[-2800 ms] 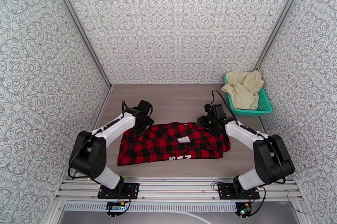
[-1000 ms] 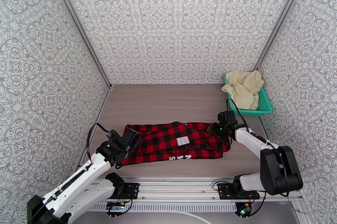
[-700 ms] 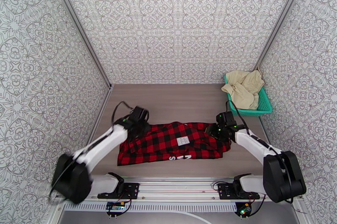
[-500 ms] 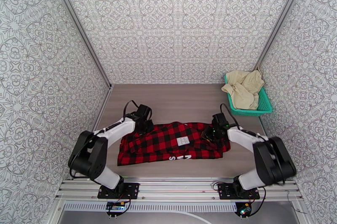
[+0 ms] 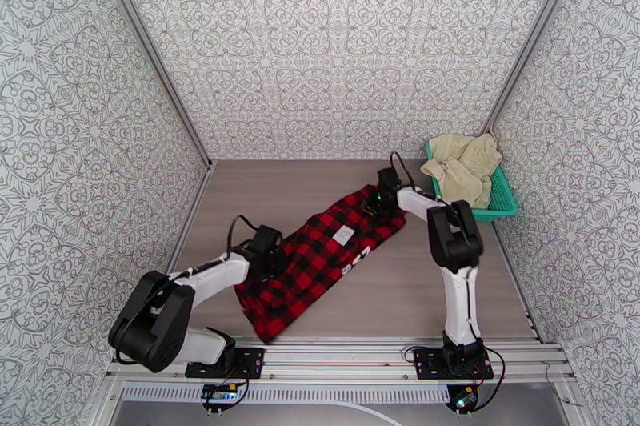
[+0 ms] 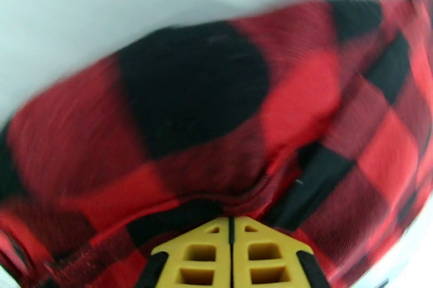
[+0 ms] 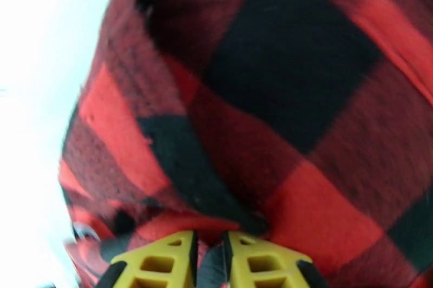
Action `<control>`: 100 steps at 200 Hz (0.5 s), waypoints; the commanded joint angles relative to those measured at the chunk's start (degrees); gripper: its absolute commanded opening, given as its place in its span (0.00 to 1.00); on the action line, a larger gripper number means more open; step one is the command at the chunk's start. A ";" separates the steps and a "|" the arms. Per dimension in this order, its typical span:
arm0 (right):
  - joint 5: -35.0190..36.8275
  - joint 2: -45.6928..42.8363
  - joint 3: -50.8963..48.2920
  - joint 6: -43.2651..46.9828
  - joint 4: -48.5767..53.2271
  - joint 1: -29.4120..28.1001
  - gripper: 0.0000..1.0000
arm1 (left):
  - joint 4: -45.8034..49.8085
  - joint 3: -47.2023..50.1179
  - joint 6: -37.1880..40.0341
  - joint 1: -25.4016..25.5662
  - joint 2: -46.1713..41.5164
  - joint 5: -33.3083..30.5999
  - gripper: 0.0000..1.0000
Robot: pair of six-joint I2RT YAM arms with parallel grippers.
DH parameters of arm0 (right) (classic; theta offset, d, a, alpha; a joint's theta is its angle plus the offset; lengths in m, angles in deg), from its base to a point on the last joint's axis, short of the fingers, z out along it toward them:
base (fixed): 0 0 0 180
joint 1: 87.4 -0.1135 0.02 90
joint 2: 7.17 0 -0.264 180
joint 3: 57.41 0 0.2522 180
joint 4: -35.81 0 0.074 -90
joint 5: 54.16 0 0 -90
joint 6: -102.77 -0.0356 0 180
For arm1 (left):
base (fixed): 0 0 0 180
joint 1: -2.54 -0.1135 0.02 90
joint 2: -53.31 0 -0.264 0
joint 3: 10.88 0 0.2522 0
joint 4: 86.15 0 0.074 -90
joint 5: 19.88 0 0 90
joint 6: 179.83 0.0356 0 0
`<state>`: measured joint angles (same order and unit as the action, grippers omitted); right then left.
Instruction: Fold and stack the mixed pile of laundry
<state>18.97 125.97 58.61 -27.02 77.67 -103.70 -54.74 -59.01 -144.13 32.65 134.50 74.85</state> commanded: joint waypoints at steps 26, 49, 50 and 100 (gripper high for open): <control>-3.71 17.07 27.22 10.72 15.06 0.14 0.31 | 3.95 -1.26 -8.26 15.62 -2.54 5.88 0.08; -7.46 13.80 30.29 13.10 16.33 0.04 0.34 | 7.17 -5.69 -2.55 16.12 -5.61 6.40 0.09; -7.47 13.41 30.11 13.08 16.35 0.04 0.34 | 7.33 -5.83 -2.29 16.03 -5.74 6.37 0.09; -5.08 -9.46 5.93 13.48 9.31 0.03 0.41 | 7.30 -10.63 14.49 4.42 -6.85 11.64 0.07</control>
<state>13.25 129.36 74.07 -14.73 89.41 -103.81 -48.95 -67.36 -140.66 41.46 126.72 82.53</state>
